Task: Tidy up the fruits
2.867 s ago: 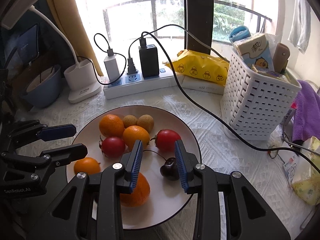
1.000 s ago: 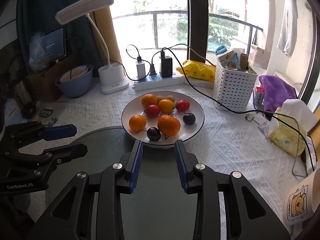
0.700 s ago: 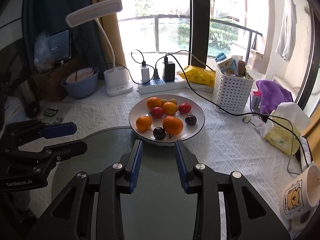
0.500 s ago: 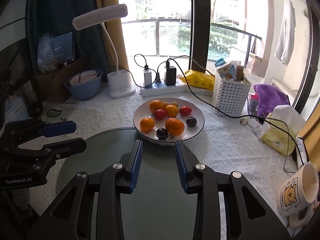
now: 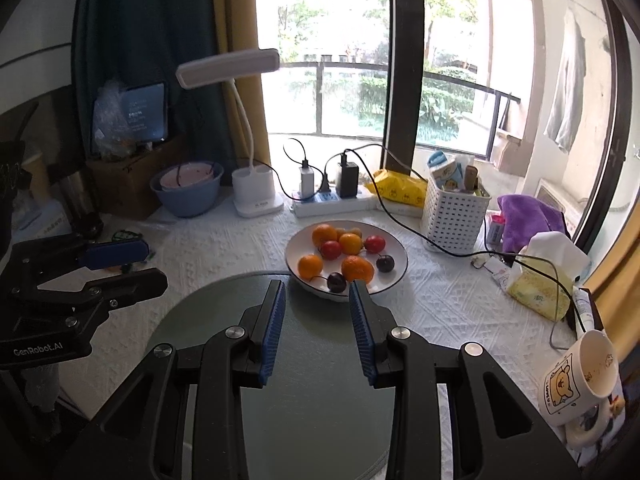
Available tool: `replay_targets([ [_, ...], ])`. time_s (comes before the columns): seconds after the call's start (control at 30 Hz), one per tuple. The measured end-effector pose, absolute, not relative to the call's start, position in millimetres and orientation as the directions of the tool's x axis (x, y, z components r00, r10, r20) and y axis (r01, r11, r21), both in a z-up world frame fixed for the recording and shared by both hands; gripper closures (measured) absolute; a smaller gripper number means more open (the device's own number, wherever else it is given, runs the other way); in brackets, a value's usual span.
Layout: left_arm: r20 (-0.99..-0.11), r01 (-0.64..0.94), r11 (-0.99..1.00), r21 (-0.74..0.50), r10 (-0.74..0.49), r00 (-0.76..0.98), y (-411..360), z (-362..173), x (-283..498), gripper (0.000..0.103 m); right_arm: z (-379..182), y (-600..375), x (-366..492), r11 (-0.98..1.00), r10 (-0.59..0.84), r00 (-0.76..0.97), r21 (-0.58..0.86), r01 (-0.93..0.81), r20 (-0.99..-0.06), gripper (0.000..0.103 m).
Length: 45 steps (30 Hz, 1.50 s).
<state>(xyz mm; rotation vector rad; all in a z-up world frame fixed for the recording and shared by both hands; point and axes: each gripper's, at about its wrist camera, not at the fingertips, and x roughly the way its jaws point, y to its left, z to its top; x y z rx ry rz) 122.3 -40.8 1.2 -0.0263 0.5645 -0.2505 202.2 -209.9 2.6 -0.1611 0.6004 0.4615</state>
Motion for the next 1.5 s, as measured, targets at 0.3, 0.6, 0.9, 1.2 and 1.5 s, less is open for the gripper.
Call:
replay_targets([
  [0.3,-0.458,0.22,0.973,-0.069,-0.227,0.86,-39,32,94,0.057,31,-211,171,0.884,0.381,0.763,-0.037,-0.467,-0.522,0.068],
  [0.6,-0.396,0.223,0.974,-0.047,-0.223,0.891,-39,55,67,0.057,54,-221,146,0.893,0.375,0.8,-0.05,-0.448,-0.468,0.068],
  [0.9,-0.345,0.233,0.972,-0.029,-0.229,0.91,-42,72,44,0.057,76,-233,122,0.904,0.363,0.837,-0.063,-0.423,-0.41,0.068],
  [1.2,-0.294,0.248,0.969,-0.02,-0.242,0.925,-44,86,25,0.057,96,-241,98,0.912,0.35,0.865,-0.08,-0.402,-0.359,0.068],
  [1.5,-0.246,0.265,0.964,-0.003,-0.257,0.935,-49,99,5,0.057,110,-254,72,0.927,0.323,0.895,-0.085,-0.364,-0.308,0.067],
])
